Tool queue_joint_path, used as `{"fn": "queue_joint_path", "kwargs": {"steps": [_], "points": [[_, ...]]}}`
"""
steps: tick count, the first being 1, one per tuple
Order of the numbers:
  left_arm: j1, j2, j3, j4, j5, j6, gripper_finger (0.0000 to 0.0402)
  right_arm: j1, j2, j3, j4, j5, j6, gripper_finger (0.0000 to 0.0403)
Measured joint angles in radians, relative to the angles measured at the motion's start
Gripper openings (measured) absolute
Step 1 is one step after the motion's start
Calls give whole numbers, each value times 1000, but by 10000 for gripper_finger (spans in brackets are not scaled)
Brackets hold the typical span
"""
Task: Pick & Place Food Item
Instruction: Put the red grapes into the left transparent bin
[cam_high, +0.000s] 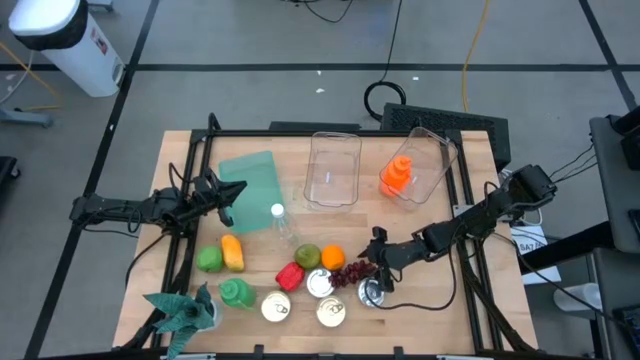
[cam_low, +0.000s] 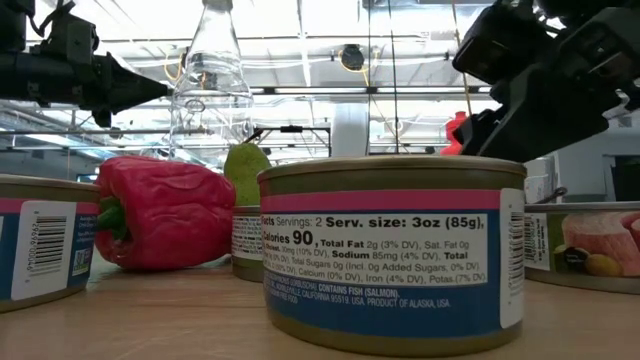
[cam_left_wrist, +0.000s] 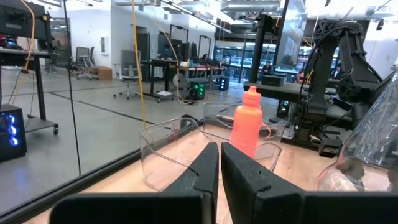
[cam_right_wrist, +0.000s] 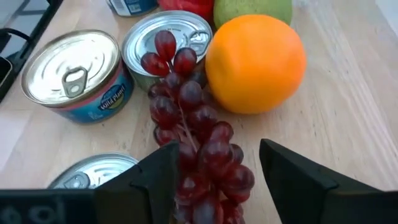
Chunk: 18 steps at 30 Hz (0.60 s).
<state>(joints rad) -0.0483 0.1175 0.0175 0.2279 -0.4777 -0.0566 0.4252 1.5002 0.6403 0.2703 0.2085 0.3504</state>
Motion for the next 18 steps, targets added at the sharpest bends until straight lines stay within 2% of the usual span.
{"fn": "queue_joint_path", "kwargs": {"steps": [18], "points": [[0,0,0,0,0,0,26,-8,0,0,-7,-2,-37,100]]}}
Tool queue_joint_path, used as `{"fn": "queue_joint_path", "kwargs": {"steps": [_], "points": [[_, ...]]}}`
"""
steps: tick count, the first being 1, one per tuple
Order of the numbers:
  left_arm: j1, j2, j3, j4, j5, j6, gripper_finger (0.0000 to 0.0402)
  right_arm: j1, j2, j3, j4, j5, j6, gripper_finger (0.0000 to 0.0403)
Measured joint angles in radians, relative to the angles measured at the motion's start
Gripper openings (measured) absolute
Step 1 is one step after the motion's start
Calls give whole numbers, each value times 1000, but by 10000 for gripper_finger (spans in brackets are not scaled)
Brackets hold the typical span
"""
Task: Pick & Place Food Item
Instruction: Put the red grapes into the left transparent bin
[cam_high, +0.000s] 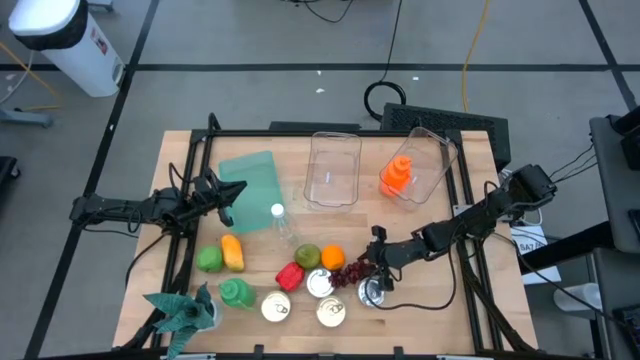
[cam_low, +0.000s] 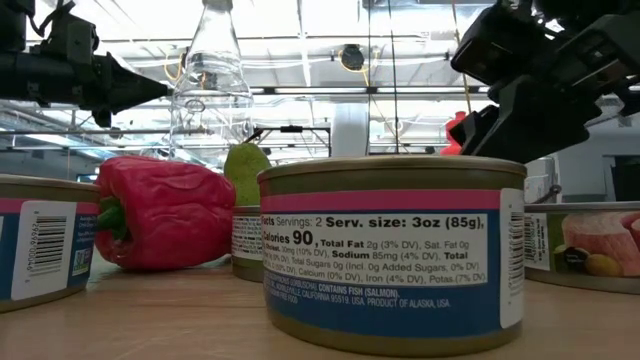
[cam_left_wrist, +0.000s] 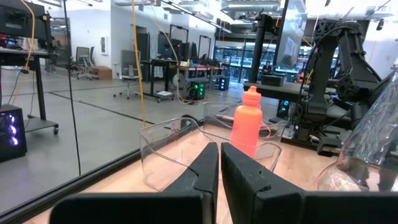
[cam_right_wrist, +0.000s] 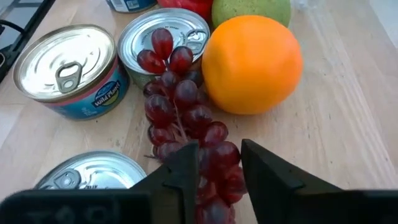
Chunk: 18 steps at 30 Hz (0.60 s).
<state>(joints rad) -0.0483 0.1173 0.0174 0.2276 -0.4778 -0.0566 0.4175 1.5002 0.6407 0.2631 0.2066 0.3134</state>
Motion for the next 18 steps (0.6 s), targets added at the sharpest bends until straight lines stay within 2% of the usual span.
{"fn": "queue_joint_path", "kwargs": {"steps": [6,18], "points": [[0,0,0,0,0,0,26,-2,-24,5,9,-2,-65,14],[0,0,0,-4,0,0,26,-6,-207,94,-113,-2,-160,2]]}}
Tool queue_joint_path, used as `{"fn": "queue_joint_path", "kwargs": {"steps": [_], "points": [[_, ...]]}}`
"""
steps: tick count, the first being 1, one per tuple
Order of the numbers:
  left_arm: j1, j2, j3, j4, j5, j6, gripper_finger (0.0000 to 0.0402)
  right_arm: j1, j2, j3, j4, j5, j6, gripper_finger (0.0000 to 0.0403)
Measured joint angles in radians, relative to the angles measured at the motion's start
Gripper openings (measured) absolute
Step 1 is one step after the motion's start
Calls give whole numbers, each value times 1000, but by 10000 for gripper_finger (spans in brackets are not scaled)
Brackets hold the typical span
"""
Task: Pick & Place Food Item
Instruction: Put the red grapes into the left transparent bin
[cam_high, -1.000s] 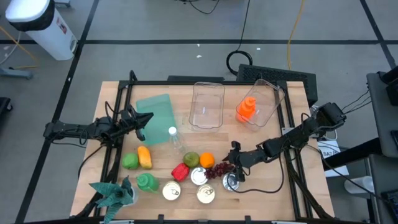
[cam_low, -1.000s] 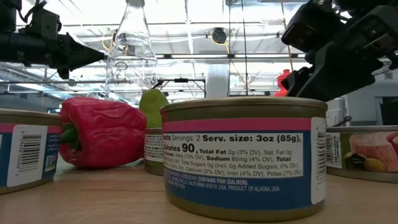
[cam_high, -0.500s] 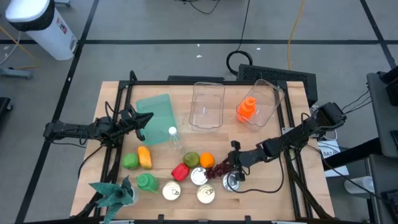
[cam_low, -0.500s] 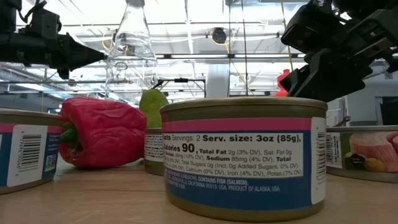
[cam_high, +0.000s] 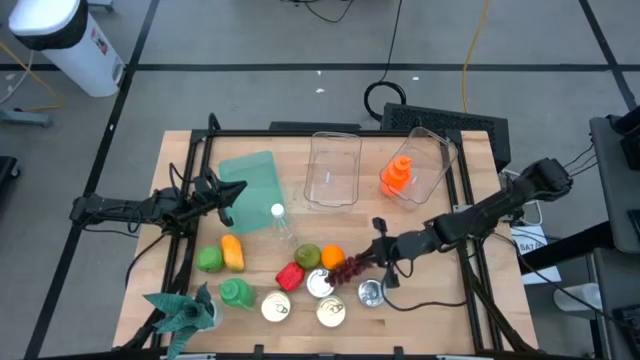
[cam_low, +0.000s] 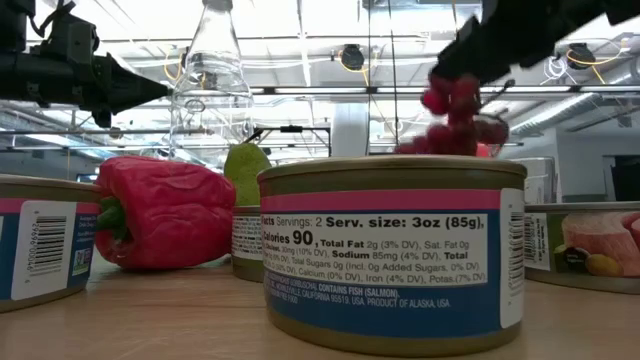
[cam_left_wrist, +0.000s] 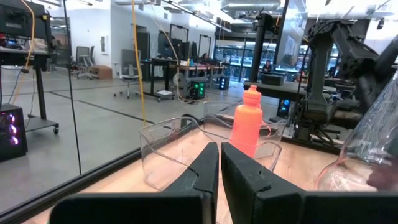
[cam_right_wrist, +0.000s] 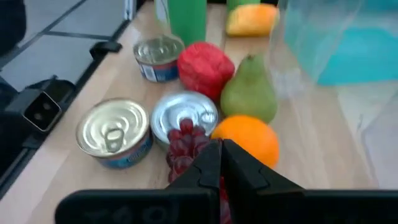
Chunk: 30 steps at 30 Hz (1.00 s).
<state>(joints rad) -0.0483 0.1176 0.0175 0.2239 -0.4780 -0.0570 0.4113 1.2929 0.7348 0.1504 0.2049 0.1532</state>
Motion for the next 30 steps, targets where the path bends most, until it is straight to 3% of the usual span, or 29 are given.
{"fn": "queue_joint_path", "kwargs": {"steps": [9,13,19,30], "points": [[0,0,0,-5,-1,0,26,-77,-85,168,-164,-9,-92,1],[0,0,0,-6,-2,2,26,-154,-95,289,-242,-74,-133,1],[0,0,0,-10,-11,9,26,-293,-84,431,-284,-78,-227,1],[0,0,0,-14,-21,25,26,-594,60,383,-163,-82,-248,0]]}}
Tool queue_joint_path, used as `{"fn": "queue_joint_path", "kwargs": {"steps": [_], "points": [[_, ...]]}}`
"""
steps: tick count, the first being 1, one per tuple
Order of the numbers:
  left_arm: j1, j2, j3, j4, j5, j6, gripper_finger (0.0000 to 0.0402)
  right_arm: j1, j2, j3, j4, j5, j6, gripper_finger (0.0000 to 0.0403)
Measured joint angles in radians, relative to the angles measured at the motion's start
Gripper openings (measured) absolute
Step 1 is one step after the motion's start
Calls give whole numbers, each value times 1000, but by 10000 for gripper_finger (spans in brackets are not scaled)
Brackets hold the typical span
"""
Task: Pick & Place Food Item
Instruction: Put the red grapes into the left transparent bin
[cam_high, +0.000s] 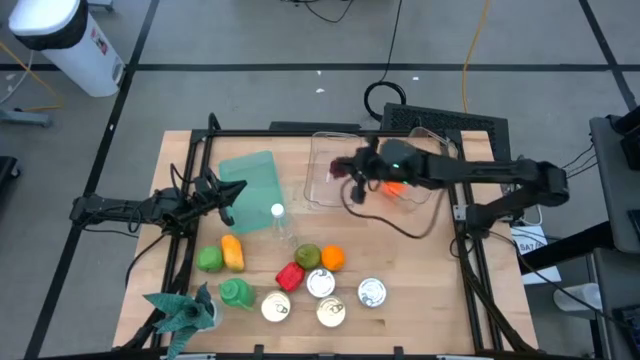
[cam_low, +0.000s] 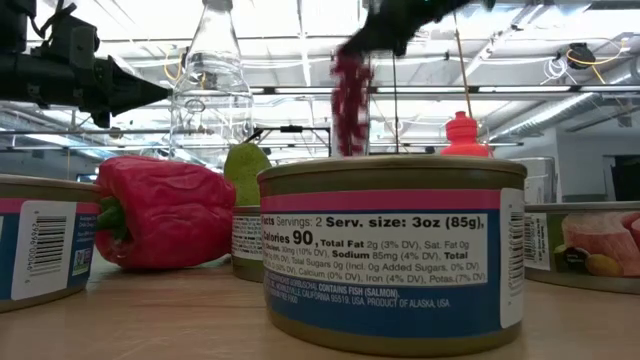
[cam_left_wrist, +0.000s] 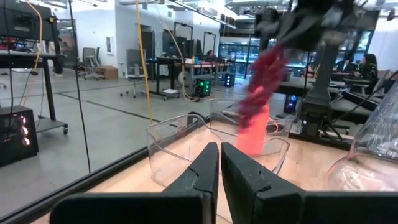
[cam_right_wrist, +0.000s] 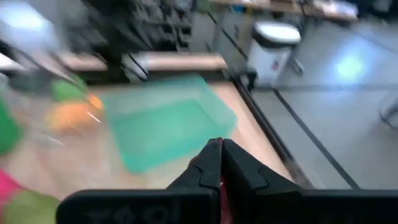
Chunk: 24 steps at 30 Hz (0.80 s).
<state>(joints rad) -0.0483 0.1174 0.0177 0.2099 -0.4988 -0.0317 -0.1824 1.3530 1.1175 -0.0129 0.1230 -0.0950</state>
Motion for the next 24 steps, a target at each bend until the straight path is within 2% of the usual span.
{"fn": "queue_joint_path", "kwargs": {"steps": [4,8,17,20,24], "points": [[0,0,0,0,0,1,26,-64,101,-14,61,-32,-11,0],[0,0,0,-3,-1,3,26,-98,185,-15,65,-109,32,0],[0,0,0,-6,-1,7,26,-74,206,-16,32,-125,60,10],[0,0,0,-6,-1,3,26,-67,205,-15,29,-125,69,37],[0,0,0,-5,0,-5,26,-65,205,-15,28,-123,105,104]]}}
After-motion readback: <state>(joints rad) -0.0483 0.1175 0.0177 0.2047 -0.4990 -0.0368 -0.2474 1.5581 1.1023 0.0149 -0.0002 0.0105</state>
